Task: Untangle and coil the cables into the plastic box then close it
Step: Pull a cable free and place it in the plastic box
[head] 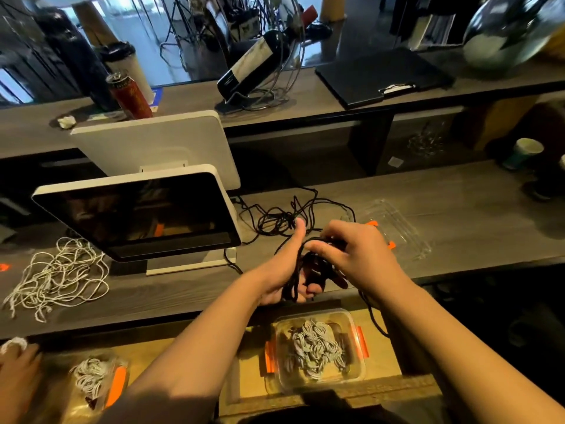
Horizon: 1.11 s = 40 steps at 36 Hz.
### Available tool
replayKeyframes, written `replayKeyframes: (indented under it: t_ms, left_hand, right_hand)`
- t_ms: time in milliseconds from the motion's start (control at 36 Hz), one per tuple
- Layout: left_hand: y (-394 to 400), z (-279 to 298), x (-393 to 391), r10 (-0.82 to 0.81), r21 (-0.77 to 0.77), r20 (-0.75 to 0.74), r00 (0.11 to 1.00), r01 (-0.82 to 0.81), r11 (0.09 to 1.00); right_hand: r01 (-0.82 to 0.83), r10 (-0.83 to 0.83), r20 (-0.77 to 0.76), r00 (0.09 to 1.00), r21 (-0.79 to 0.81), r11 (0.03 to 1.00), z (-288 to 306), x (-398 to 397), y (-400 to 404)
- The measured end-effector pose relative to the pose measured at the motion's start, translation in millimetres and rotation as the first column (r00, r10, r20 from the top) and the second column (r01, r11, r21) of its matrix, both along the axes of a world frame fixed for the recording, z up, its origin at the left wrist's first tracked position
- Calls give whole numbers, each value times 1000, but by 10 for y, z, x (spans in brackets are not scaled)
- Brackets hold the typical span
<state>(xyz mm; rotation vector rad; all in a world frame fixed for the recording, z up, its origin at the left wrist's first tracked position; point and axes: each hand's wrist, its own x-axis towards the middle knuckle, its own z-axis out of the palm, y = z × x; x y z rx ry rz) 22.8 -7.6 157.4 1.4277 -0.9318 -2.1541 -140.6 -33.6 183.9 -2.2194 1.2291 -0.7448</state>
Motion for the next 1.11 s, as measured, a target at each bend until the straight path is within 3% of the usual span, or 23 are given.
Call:
replayKeyframes:
  t_ms: [139,250,361,472,611,750,861,944,1028,1111]
  left_hand:
    - [49,22,29,-170,-17,-76,983,169,986]
    - [43,85,23,-269,-39,-9,963,268,963]
    - [45,142,-57,-164,-92,16,986,165,982]
    - [18,143,-152,-13,-144,-64,998,4,990]
    - [-15,143,-310,169,-145,-146,975,-190,971]
    - [-120,130,-453,331,-412,150,932,-246,878]
    - [-142,203,-564,294,-344,-39,955,-289,894]
    - [-167,225,-642,369,-295,-143,918,-396,870]
    - [-224,202,-742,478,-287,-185,859,-512,809]
    - [-291,153,-832,583,-137,-370,723,-663,736]
  right_hand:
    - [95,-109,62,992,196,976,-81,-28,-47]
    - [101,-144,126,981,297,949,-101,-123,-72]
    - [69,-185,233,955,430,900,-90,-226,-83]
    - [-5,-156,306,939,465,885,-172,-379,-129]
    - [-21,-245,382,891,575,818,-243,-576,-208]
    - [-87,-241,373,896,679,729,-394,-732,-244]
    - [-134,-210,388,897,693,709,-474,-783,-258]
    - [-144,-182,392,902,669,729,-528,-825,-292]
    - [-152,-161,388,907,661,734,-589,-863,-335]
    - [-172,-138,379,915,677,716,-675,-836,-328]
